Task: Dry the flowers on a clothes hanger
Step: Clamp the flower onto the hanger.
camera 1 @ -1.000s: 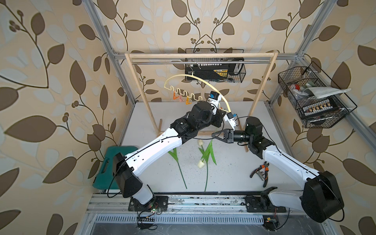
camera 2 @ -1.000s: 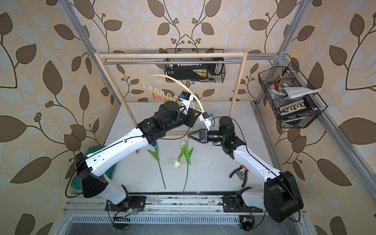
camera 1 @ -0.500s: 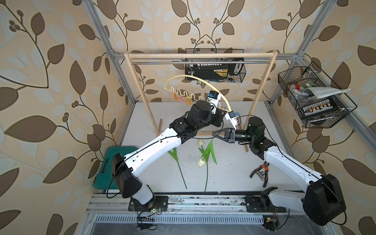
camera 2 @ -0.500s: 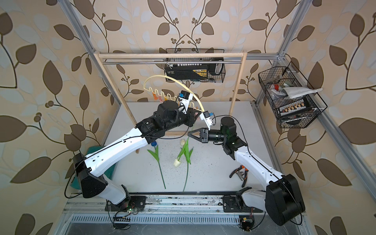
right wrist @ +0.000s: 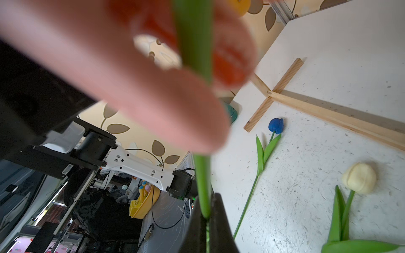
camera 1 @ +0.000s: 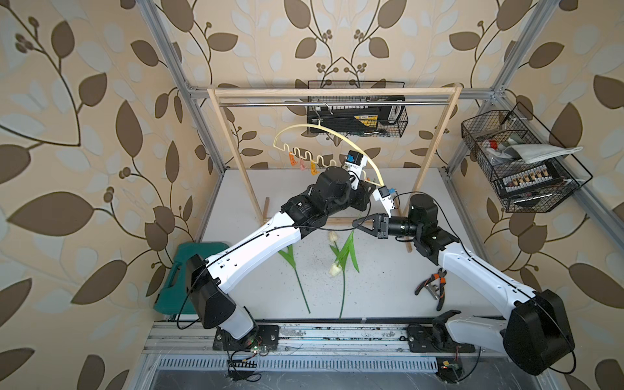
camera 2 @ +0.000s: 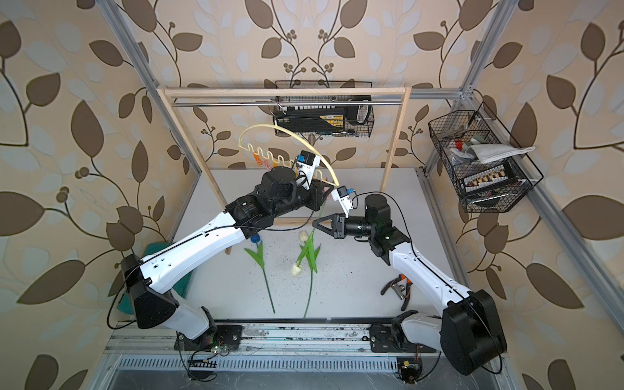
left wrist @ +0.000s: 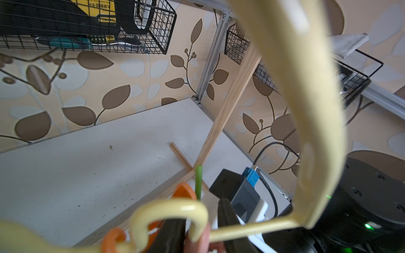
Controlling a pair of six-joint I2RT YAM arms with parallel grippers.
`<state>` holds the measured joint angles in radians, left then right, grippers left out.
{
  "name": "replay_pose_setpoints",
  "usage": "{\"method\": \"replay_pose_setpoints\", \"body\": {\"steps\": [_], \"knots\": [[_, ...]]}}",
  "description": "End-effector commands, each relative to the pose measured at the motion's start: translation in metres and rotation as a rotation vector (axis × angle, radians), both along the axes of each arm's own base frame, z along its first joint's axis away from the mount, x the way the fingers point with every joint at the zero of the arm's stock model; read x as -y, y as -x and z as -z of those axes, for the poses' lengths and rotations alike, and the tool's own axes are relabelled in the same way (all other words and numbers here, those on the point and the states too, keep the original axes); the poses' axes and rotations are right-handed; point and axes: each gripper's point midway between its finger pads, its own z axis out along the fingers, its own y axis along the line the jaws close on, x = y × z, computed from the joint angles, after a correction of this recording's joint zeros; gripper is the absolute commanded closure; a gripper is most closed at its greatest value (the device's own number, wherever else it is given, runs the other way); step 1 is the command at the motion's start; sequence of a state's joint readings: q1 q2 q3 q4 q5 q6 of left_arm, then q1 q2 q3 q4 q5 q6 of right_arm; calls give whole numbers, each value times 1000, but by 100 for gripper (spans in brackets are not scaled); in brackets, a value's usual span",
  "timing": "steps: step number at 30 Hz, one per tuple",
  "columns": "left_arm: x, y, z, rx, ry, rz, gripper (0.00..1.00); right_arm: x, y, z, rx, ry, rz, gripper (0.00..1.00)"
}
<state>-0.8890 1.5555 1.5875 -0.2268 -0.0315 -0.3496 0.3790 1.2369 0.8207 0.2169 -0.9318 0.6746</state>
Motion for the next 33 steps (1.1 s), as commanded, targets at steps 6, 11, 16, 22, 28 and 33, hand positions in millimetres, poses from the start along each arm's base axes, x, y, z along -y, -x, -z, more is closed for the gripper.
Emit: {"method": "replay_pose_setpoints", "body": {"steps": [6,11,16,22,28,33], "knots": [[-12,0,-27,24,49,-25,72,1,1,-22,72,-3,9,100],[-11,-1,-25,23,49,-25,72,1,5,-31,81,-26,-4,100],[-12,-1,-26,22,51,-27,70,0,5,-31,79,-28,-8,100],[-12,-1,-25,23,56,-30,70,-1,5,-38,83,-61,-15,100],[-12,-1,-24,23,59,-29,77,-2,6,-42,91,-72,-21,100],[-14,-1,-25,28,55,-34,75,-2,5,-38,83,-68,-16,100]]}}
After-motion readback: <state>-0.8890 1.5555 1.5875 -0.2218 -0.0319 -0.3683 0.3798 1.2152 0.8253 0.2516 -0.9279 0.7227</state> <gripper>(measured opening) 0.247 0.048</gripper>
